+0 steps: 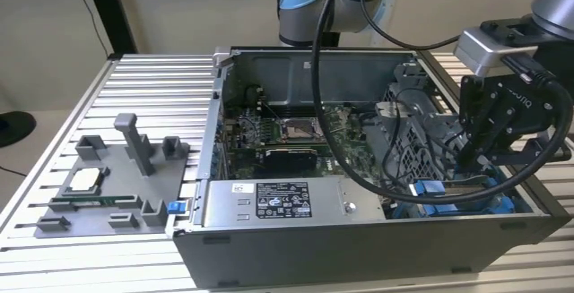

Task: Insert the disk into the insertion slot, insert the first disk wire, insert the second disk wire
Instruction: 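Insert the first disk wire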

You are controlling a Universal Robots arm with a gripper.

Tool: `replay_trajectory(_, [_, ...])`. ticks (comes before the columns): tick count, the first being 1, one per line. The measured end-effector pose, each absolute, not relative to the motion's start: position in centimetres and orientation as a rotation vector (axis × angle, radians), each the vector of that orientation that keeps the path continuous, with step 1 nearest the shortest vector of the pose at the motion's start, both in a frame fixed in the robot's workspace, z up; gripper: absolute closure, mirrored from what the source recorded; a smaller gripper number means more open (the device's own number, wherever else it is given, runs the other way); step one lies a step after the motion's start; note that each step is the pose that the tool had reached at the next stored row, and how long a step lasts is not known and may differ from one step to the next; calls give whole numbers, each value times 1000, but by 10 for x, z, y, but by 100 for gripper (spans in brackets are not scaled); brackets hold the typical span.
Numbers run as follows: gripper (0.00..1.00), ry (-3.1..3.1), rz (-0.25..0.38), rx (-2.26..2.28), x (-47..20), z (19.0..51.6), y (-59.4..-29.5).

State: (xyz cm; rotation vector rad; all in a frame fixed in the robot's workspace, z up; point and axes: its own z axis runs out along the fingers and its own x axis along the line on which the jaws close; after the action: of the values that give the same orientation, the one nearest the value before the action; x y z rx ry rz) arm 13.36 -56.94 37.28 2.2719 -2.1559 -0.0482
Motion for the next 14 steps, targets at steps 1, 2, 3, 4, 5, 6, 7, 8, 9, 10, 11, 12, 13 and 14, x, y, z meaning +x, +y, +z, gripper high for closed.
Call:
replay_trajectory(1, [100, -2151, -60, 2266, 136, 373, -569])
replay_trajectory(2, [100, -2147, -68, 2263, 138, 372, -569])
replay_trajectory(3, [100, -2144, -76, 2259, 140, 372, -569])
replay_trajectory(4, [100, -2141, -82, 2256, 144, 372, -569])
replay_trajectory(5, [100, -2139, -87, 2254, 147, 372, -569])
replay_trajectory(6, [100, -2138, -90, 2253, 150, 372, -570])
replay_trajectory(7, [100, -2137, -92, 2252, 154, 372, -570])
replay_trajectory(8, [100, -2137, -94, 2252, 156, 372, -570])
replay_trajectory(9, [100, -2137, -97, 2252, 158, 371, -570])
replay_trajectory(10, [100, -2136, -101, 2251, 160, 371, -570])
replay_trajectory(11, [100, -2136, -107, 2250, 161, 370, -570])
replay_trajectory(12, [100, -2135, -111, 2250, 162, 370, -570])
replay_trajectory(13, [100, -2136, -114, 2250, 164, 369, -570])
replay_trajectory(14, [100, -2136, -117, 2250, 165, 368, -570])
